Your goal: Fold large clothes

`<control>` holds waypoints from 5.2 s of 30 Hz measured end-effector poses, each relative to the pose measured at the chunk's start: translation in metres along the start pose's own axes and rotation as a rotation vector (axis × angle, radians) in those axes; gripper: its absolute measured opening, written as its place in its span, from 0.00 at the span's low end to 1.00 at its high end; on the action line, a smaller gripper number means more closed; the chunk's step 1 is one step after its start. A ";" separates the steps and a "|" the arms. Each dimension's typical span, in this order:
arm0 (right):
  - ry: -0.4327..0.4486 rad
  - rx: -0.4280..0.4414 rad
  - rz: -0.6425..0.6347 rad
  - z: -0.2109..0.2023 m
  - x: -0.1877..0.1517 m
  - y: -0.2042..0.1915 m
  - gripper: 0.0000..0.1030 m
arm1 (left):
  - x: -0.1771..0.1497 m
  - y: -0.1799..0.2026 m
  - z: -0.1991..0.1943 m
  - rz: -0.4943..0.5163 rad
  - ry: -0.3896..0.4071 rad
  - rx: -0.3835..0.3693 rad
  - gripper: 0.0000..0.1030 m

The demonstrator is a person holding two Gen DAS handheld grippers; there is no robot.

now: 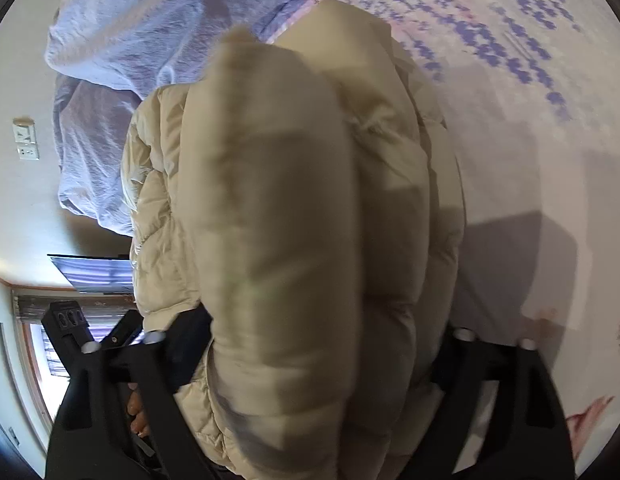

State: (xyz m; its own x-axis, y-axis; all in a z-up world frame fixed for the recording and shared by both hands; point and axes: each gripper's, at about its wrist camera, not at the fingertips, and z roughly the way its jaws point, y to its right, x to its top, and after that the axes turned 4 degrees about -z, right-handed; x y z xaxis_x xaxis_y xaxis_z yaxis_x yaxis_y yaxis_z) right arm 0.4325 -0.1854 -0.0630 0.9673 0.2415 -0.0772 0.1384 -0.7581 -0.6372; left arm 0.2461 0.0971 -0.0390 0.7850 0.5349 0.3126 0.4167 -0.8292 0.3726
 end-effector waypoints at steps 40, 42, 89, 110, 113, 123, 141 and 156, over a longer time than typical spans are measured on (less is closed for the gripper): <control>0.053 0.111 -0.166 0.023 0.037 -0.093 0.34 | 0.053 -0.048 -0.031 -0.082 0.083 -0.157 0.32; 0.042 0.117 -0.190 0.033 0.045 -0.107 0.34 | 0.061 -0.058 -0.038 -0.095 0.107 -0.142 0.33; 0.279 -0.319 -0.653 0.037 0.037 -0.241 0.57 | 0.113 -0.037 -0.024 0.052 0.301 0.380 0.82; 0.347 -0.432 -0.644 0.100 0.036 -0.181 0.65 | 0.110 -0.050 0.035 0.038 0.281 0.414 0.92; 0.359 -0.425 -0.635 0.102 0.037 -0.177 0.67 | 0.109 -0.051 0.038 0.039 0.282 0.413 0.93; 0.378 -0.394 -0.606 0.115 0.042 -0.166 0.75 | 0.110 -0.055 0.048 0.012 0.275 0.394 0.98; 0.347 -0.396 -0.603 0.132 0.054 -0.160 0.80 | 0.111 -0.068 0.051 -0.001 0.301 0.372 0.98; 0.307 -0.465 -0.507 0.051 -0.009 -0.164 0.99 | 0.020 -0.074 -0.059 -0.043 0.356 0.314 0.98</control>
State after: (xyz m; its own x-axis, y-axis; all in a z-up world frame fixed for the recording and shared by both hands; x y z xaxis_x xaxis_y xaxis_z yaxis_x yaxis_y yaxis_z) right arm 0.3899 -0.0323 0.0037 0.7673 0.5011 0.4002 0.5923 -0.7929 -0.1429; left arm 0.2039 0.1785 -0.0092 0.5805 0.5469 0.6032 0.6070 -0.7845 0.1270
